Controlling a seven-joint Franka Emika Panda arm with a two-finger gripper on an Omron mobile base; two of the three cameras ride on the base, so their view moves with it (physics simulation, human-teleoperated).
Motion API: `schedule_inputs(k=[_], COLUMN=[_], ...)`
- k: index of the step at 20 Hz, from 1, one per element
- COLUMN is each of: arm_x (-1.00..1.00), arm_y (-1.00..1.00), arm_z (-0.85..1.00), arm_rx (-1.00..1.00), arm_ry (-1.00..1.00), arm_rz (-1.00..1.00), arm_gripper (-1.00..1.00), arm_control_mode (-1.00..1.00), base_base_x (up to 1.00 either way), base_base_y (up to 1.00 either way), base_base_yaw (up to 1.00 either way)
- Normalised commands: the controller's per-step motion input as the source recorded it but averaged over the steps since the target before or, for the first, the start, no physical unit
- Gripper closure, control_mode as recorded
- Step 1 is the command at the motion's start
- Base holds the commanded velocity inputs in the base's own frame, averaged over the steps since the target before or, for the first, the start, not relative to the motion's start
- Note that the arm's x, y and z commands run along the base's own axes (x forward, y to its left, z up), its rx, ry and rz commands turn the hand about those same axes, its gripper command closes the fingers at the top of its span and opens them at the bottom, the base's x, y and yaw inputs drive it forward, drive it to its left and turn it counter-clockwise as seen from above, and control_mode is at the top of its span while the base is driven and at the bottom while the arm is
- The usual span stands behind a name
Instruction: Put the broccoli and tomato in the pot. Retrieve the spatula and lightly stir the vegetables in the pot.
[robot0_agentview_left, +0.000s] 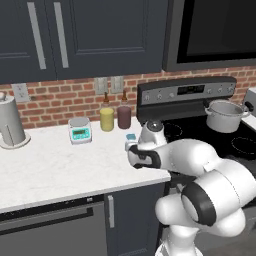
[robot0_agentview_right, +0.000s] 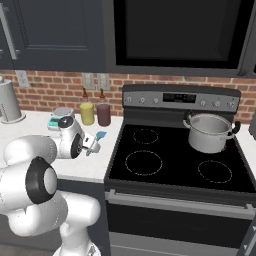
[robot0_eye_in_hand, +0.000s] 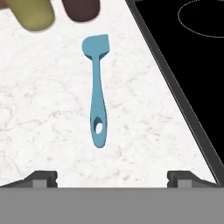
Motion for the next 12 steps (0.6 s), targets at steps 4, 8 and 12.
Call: schedule_inputs(k=[4,8,12], arm_x=[0.21,0.16,0.16], arm_y=[0.00,0.00,0.03], arm_z=[-0.47,-0.29,-0.18], arm_rx=[0.00,0.00,0.00], arm_ry=[0.00,0.00,0.00], arm_rz=[0.00,0.00,0.00], arm_gripper=[-1.00,-1.00,-1.00], arm_control_mode=[-1.00,-1.00,-1.00], base_base_x=[0.00,0.00,0.00], base_base_y=[0.00,0.00,0.00], base_base_yaw=[0.00,0.00,0.00])
